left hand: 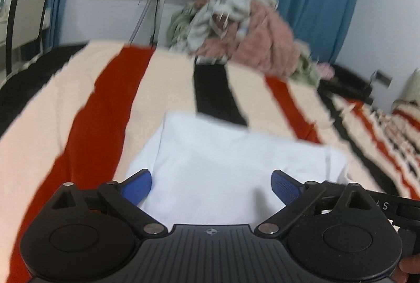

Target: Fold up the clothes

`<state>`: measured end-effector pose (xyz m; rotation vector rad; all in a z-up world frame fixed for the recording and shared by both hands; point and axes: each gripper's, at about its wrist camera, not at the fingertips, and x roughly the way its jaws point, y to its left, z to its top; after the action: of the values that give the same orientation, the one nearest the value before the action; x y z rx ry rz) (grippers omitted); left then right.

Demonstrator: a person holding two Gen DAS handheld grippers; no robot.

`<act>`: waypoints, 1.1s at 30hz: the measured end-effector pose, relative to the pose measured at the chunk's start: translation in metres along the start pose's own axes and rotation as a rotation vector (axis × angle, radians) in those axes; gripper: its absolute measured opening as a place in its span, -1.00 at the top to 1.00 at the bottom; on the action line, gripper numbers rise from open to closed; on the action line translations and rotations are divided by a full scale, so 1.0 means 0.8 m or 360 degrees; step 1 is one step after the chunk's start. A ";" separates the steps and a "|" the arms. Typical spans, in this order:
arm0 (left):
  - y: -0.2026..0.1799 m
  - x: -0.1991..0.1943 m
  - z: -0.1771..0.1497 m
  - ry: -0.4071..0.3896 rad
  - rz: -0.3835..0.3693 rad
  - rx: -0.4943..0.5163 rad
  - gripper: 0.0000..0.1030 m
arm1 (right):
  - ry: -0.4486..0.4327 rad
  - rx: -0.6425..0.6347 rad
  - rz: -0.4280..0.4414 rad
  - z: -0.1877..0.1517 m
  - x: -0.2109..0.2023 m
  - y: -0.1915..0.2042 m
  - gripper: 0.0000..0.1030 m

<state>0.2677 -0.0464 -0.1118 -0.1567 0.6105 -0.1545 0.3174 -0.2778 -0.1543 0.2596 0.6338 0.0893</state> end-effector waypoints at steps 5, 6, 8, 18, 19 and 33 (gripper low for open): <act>0.003 -0.018 -0.009 -0.0124 0.0047 -0.0021 -0.67 | -0.0113 -0.0076 -0.0001 -0.013 -0.030 0.011 0.16; -0.001 -0.024 -0.010 -0.0130 0.0041 0.0003 -0.68 | -0.0152 -0.0091 0.0010 -0.015 -0.041 0.012 0.16; -0.012 -0.040 -0.014 -0.0152 0.0051 0.0098 -0.75 | -0.0230 -0.0163 -0.0008 -0.022 -0.065 0.017 0.17; -0.043 -0.073 -0.062 0.0118 0.0125 0.0307 -0.81 | -0.0068 -0.0214 -0.0102 -0.074 -0.097 0.019 0.15; -0.041 -0.078 -0.064 0.0122 0.0114 0.0291 -0.81 | -0.0075 -0.0213 -0.0113 -0.078 -0.096 0.020 0.15; 0.058 -0.167 -0.073 0.0261 -0.0537 -0.0679 -0.96 | -0.0132 0.0510 0.0424 -0.084 -0.193 0.000 -0.74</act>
<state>0.1302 0.0183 -0.0932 -0.6663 0.7729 -0.3648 0.1528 -0.2887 -0.1179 0.6545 0.5268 0.2326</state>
